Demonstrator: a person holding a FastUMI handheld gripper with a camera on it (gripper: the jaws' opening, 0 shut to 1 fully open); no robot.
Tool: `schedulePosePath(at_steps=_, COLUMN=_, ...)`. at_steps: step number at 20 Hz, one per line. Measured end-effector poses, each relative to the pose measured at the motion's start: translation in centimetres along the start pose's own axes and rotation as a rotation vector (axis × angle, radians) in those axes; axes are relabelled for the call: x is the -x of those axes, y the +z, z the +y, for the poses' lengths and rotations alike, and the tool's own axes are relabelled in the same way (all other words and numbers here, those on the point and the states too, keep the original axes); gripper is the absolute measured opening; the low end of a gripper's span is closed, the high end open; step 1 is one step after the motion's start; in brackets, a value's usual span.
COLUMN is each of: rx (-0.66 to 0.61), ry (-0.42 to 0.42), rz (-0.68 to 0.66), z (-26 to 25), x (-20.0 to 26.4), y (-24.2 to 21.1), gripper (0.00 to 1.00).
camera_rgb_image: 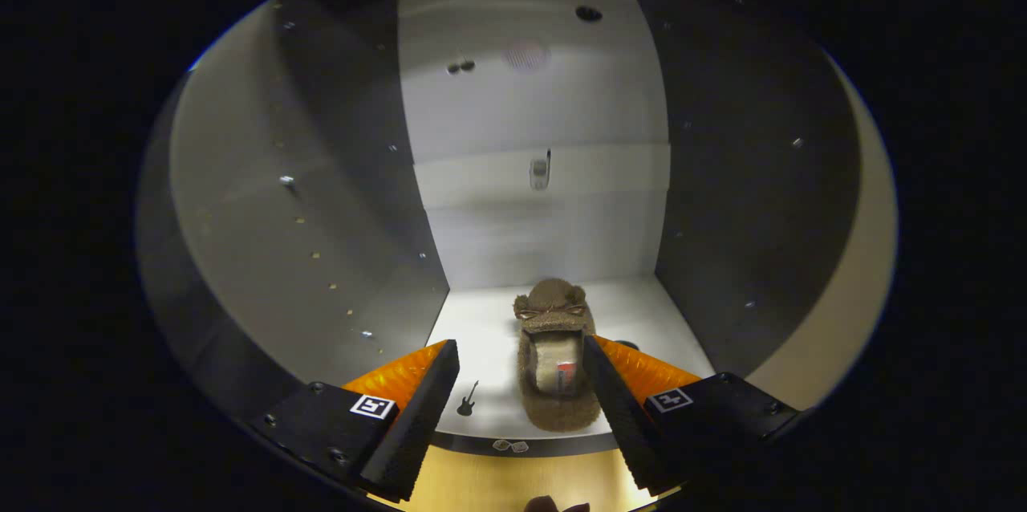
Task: Open the shoe cabinet door, grab the shoes and put them into the shoe cabinet, then close the shoe cabinet door.
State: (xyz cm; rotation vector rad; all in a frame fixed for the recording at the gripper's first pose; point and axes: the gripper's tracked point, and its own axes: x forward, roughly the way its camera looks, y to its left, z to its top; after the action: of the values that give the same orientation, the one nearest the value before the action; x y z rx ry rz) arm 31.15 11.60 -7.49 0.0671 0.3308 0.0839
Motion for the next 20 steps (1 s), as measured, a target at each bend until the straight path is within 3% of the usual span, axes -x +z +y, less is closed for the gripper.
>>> schedulePosePath(at_steps=7, rx=0.049, ry=0.009, rz=-0.203, z=1.1, x=14.2, y=2.7, gripper=0.98)
schedulePosePath(at_steps=14, rx=0.040, ry=-0.005, rz=-0.317, z=-1.2, x=26.5, y=2.4, gripper=0.98)
schedulePosePath(at_steps=20, rx=0.041, ry=-0.040, rz=-0.352, z=-4.6, x=33.4, y=0.5, gripper=0.98)
